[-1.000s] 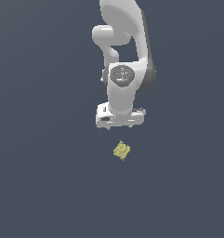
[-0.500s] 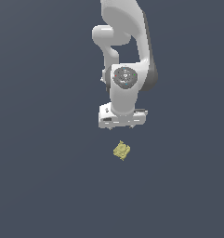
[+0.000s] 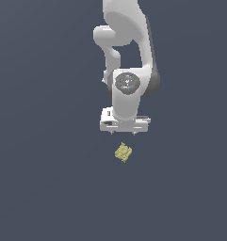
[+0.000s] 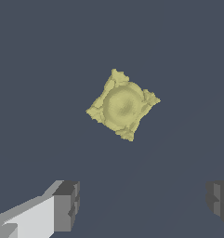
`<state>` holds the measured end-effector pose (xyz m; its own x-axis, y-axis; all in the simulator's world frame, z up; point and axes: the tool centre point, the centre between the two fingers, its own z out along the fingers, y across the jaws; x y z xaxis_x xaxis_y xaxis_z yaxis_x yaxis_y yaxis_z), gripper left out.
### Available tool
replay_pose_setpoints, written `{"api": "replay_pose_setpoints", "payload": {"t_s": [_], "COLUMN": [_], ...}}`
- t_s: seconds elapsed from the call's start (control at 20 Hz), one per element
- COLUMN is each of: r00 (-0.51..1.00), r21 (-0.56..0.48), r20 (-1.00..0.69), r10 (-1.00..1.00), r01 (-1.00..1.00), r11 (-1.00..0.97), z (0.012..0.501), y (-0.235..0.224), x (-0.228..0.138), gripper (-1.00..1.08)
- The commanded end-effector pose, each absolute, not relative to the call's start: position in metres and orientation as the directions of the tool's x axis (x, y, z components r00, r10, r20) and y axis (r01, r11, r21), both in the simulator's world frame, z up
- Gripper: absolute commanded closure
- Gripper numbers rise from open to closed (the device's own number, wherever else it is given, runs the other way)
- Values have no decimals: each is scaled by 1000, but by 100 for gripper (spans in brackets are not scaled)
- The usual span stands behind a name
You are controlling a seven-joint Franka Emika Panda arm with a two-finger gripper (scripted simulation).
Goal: Pick up the object and move it to a goal position.
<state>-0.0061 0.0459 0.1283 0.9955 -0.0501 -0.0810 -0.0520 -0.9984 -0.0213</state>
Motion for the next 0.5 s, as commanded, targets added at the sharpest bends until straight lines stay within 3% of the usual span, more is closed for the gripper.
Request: {"api": "replay_pose_setpoints", "payload": {"t_s": [0.0, 0.45], "r00": [992, 941], "r21": [-17, -2], "r20": [-75, -45], "r10": [-104, -334], "r01": [-105, -335], "r11": [-994, -942], "z": [125, 109], "y": [46, 49], "x": [-1, 22], "gripper": [-92, -92]}}
